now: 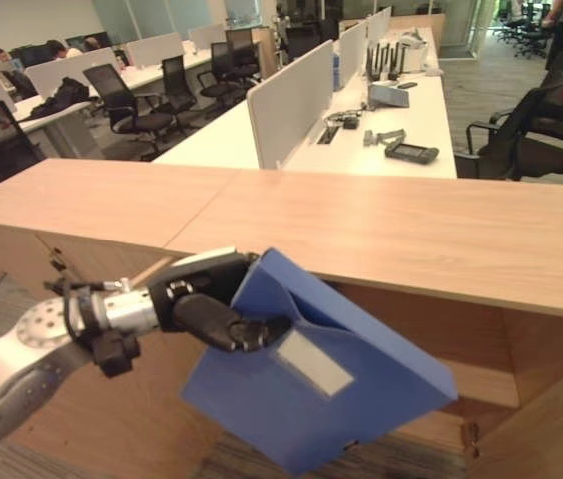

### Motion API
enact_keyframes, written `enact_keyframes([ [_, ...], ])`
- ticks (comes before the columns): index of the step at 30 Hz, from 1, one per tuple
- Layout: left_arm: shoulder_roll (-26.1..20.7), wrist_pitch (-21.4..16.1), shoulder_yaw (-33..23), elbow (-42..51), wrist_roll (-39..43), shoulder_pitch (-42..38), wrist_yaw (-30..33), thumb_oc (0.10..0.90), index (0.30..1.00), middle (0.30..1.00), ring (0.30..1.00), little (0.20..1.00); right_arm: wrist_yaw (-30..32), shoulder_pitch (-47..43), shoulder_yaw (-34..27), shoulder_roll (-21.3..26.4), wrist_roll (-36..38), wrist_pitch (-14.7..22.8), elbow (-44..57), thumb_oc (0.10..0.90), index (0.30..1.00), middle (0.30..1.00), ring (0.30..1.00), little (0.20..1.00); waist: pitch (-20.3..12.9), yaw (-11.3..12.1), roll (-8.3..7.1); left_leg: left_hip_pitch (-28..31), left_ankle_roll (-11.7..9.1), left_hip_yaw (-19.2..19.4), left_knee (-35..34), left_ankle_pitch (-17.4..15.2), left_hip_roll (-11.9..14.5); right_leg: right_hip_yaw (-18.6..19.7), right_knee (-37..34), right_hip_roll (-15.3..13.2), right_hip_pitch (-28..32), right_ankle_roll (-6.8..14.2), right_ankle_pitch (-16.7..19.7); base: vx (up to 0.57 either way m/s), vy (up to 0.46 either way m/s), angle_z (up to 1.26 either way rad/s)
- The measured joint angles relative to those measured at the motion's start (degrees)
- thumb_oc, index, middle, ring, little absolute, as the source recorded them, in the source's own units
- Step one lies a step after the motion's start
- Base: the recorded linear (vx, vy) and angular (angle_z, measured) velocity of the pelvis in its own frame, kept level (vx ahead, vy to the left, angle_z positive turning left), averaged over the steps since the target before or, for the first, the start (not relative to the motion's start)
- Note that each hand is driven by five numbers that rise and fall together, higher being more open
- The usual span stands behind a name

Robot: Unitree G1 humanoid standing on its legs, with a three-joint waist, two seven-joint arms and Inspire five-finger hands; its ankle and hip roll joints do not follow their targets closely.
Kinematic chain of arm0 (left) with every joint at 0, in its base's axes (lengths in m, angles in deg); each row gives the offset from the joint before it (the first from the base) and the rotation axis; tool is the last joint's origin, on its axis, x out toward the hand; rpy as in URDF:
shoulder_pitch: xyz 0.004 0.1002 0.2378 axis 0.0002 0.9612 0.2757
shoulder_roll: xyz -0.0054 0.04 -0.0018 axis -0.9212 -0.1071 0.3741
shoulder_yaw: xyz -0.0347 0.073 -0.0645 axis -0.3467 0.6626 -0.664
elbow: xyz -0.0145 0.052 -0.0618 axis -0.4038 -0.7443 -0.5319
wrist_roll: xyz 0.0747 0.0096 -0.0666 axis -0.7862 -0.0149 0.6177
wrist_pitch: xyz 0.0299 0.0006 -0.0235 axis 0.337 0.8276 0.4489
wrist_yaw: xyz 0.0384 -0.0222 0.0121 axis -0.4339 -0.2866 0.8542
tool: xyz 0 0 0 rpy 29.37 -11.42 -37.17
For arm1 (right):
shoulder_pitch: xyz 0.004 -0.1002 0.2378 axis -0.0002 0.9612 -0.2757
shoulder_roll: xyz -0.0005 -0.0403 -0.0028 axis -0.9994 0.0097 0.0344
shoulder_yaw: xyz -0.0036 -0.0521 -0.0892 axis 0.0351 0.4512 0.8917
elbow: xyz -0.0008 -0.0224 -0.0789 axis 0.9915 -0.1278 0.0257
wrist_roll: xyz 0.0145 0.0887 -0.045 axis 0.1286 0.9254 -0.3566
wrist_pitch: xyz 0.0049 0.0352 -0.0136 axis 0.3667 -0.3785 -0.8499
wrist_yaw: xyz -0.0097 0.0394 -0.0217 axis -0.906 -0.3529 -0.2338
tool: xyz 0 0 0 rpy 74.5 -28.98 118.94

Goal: Put the empty folder in the office cabinet

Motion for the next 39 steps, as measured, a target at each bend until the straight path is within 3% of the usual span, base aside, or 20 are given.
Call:
enact_keyframes([
  [2,1.09,-0.17,0.07,-0.24,-0.17,0.54,1.19,0.4,0.3,0.3,0.3,0.3,0.05,0.31,1.85,0.19,1.42,-0.94,3.43,0.8,0.9,0.9,0.9,0.9,0.03,0.02,-0.13,-0.14,0.0,0.19,0.01,0.01,0.02,0.17,0.01,0.03,-0.34,0.0,0.05,0.0,0.023,-0.07],
  [5,2.7,-0.34,-0.12,-1.07,-0.16,3.3,3.32,0.4,0.3,0.3,0.3,0.3,-0.4,3.46,4.58,1.59,5.04,-1.45,18.31,0.8,0.9,0.9,0.9,0.9,0.04,-0.2,-0.03,-0.39,0.04,0.71,0.0,0.08,0.15,0.73,0.0,0.1,-1.08,-0.12,0.31,0.01,0.024,-0.1],
  [10,2.97,-0.62,-0.93,-4.6,-0.91,9.57,5.54,0.4,0.3,0.3,0.3,0.3,-3.2,5.69,5.11,4.13,11.27,0.62,38.34,0.8,0.9,0.9,0.9,0.9,0.15,-1.24,-0.27,-0.22,-0.01,1.7,0.0,0.05,0.11,1.56,0.28,-0.05,-1.22,-0.4,0.59,0.02,0.026,-0.09],
  [12,6.09,-0.8,-4.38,-5.77,-2.77,13.84,6.21,0.4,0.3,0.3,0.3,0.3,-4.53,7.43,4.8,6.56,13.56,1.97,47.05,0.8,0.9,0.9,0.9,0.9,0.27,-1.58,-0.43,-0.23,0.32,1.96,0.01,0.22,-0.01,1.69,0.18,-0.24,-1.52,-0.35,0.6,0.01,0.034,-0.04],
  [17,9.55,-2.08,-5.38,-7.91,-5.49,14.75,10.7,0.4,0.3,0.3,0.3,0.3,-4.69,8.12,3.19,6.9,14.51,2.62,49.06,0.8,0.9,0.9,0.9,0.9,0.4,-1.54,-1.47,-0.25,0.33,2.12,0.01,0.07,-0.03,1.8,0.12,-0.29,-1.57,-0.05,0.39,0.0,0.004,-0.01],
  [21,13.83,-3.07,-7.18,-8.31,-7.49,15.43,13.81,0.4,0.3,0.3,0.3,0.3,-4.67,9.85,3.13,6.79,14.52,1.71,49.08,0.8,0.9,0.9,0.9,0.9,0.6,-1.6,-1.47,-0.26,0.37,2.21,0.01,-0.04,-0.06,1.92,0.02,-0.33,-1.63,-0.02,0.34,0.0,0.0,0.0],
  [33,13.84,-3.81,-7.72,-8.31,-9.25,15.43,14.27,0.4,0.3,0.3,0.3,0.3,-4.65,10.61,3.15,6.75,15.68,0.52,49.91,0.8,0.9,0.9,0.9,0.9,0.98,-1.61,-1.87,-0.16,0.52,2.68,0.01,-0.45,-0.13,2.53,0.0,-0.44,-1.66,0.16,0.19,0.0,0.001,-0.02],
  [39,13.83,-4.05,-12.32,-8.35,-9.26,15.36,14.26,0.4,0.3,0.3,0.3,0.3,-5.6,10.61,3.5,7.04,19.28,0.02,50.6,0.8,0.9,0.9,0.9,0.9,1.12,-1.57,-2.08,-0.15,0.53,2.64,0.01,-0.49,-0.13,2.44,0.0,-0.43,-1.65,0.16,0.19,0.0,0.0,0.0],
])
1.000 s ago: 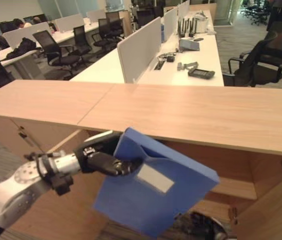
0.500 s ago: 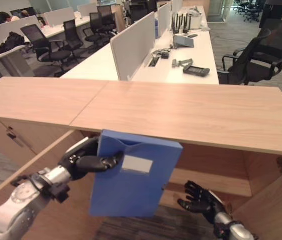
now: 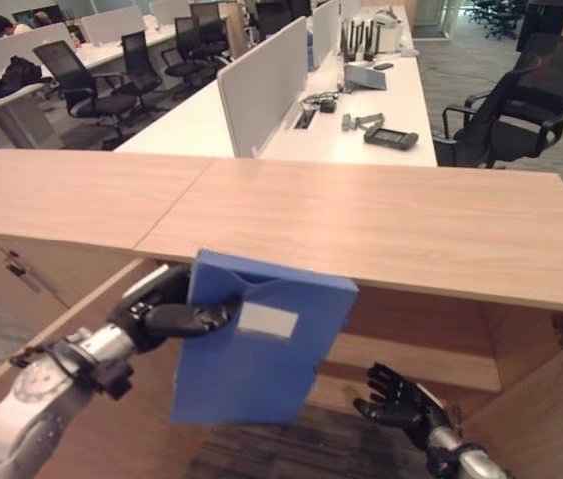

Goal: Put the empty folder in the office cabinet

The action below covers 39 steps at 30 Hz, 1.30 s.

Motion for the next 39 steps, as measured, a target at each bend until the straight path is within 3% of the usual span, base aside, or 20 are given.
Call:
enact_keyframes([
  [7,-0.04,-0.42,0.17,-0.01,0.0,-0.18,-0.4,0.4,0.3,0.3,0.3,0.3,-4.04,-1.07,2.71,1.94,9.56,-1.67,11.1,0.8,0.9,0.9,0.9,0.9,0.22,-0.11,-0.26,0.01,-0.03,0.05,0.0,-0.02,0.04,0.05,0.0,0.04,-0.04,0.0,0.0,0.0,0.0,0.0],
  [12,-0.1,-0.42,0.18,-0.01,0.0,-0.18,-0.47,0.4,0.3,0.3,0.3,0.3,-5.18,-3.02,3.14,1.98,11.89,-2.09,12.61,0.8,0.9,0.9,0.9,0.9,0.48,0.06,-0.67,-0.02,-0.03,0.07,0.0,-0.03,-0.02,0.07,0.01,-0.02,-0.06,0.0,0.0,0.0,0.0,0.0],
  [39,-0.1,-0.45,3.55,-0.09,-2.43,-6.6,-1.75,0.4,0.3,0.3,0.3,0.3,-5.81,-9.31,11.04,2.35,15.65,-3.67,19.57,0.8,0.9,0.9,0.9,0.9,0.66,-0.09,-0.94,0.14,-0.04,0.89,0.02,-0.17,0.05,0.76,0.38,0.0,-0.3,0.02,0.0,0.0,-0.002,-0.01],
])
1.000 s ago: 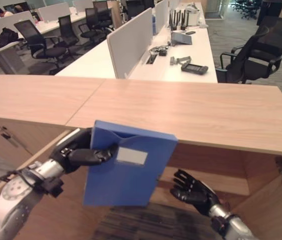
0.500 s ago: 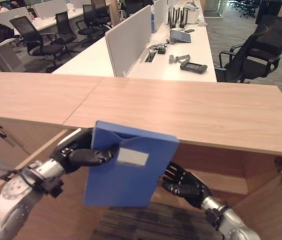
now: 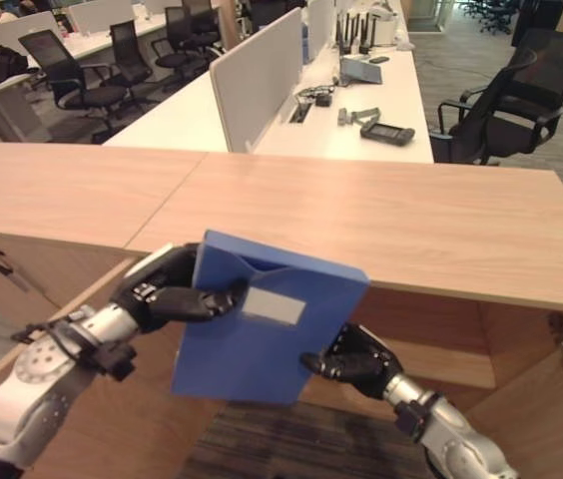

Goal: Put the empty folder in the office cabinet

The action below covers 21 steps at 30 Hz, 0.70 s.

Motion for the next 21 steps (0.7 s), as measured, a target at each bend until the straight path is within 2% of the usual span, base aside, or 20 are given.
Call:
enact_keyframes([
  [14,0.12,-0.04,6.12,-0.15,-0.26,-5.59,0.71,0.4,0.3,0.3,0.3,0.3,2.42,-0.38,0.81,0.64,0.0,-0.07,-0.06,0.8,0.9,0.9,0.9,0.9,0.17,-0.06,-0.28,0.02,0.0,0.07,0.01,0.01,0.0,0.09,0.0,0.01,-0.04,0.0,0.0,0.0,0.0,0.0],
  [21,2.69,-0.02,6.56,-0.63,-0.31,-6.18,1.76,0.4,0.3,0.3,0.3,0.3,3.65,-1.21,0.81,0.66,1.06,-0.06,-0.06,0.8,0.9,0.9,0.9,0.9,0.27,-0.08,-0.47,0.05,0.0,0.1,0.02,0.01,0.03,0.1,0.0,0.04,-0.03,0.0,0.01,0.0,0.0,0.0],
])
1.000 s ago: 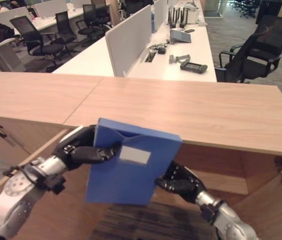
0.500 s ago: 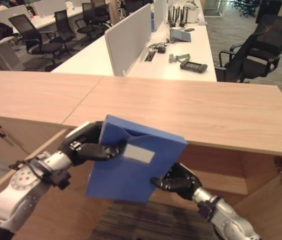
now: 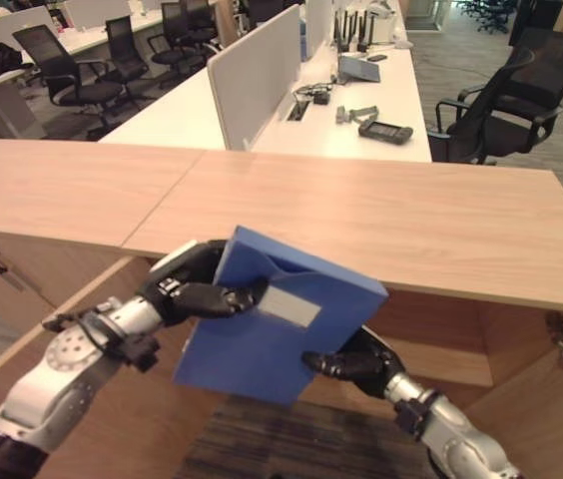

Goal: Put the empty folder in the office cabinet

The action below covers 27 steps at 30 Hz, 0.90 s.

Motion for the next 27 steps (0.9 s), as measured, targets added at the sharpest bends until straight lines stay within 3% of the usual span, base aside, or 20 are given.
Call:
enact_keyframes([
  [7,8.33,0.0,-0.61,-5.17,0.79,-0.49,2.3,0.4,0.3,0.3,0.3,0.3,3.14,-1.31,-0.58,-0.05,5.57,0.81,-0.06,0.8,0.9,0.9,0.9,0.9,0.0,0.1,-0.03,0.03,0.0,0.26,0.0,0.01,0.01,0.26,-0.01,-0.02,-0.14,-0.02,0.03,0.0,0.001,-0.01],
  [19,17.56,-1.17,-3.92,-11.31,5.7,-0.24,2.35,0.4,0.3,0.3,0.3,0.3,3.69,-4.06,-1.1,-0.35,13.52,5.48,-0.08,0.8,0.9,0.9,0.9,0.9,0.25,0.07,-0.6,-0.07,0.0,1.89,-0.03,0.0,0.33,1.75,-0.38,0.22,-1.07,-0.16,0.67,0.0,0.005,-0.08],
  [27,19.59,-1.2,-3.71,-15.07,7.98,0.04,2.51,0.4,0.3,0.3,0.3,0.3,3.69,-4.14,-0.69,-1.19,16.22,5.38,-0.08,0.8,0.9,0.9,0.9,0.9,0.27,0.08,-0.65,-0.16,0.0,1.73,-0.03,0.05,0.33,1.65,-0.17,0.24,-1.1,-0.21,0.76,0.0,0.0,0.0],
])
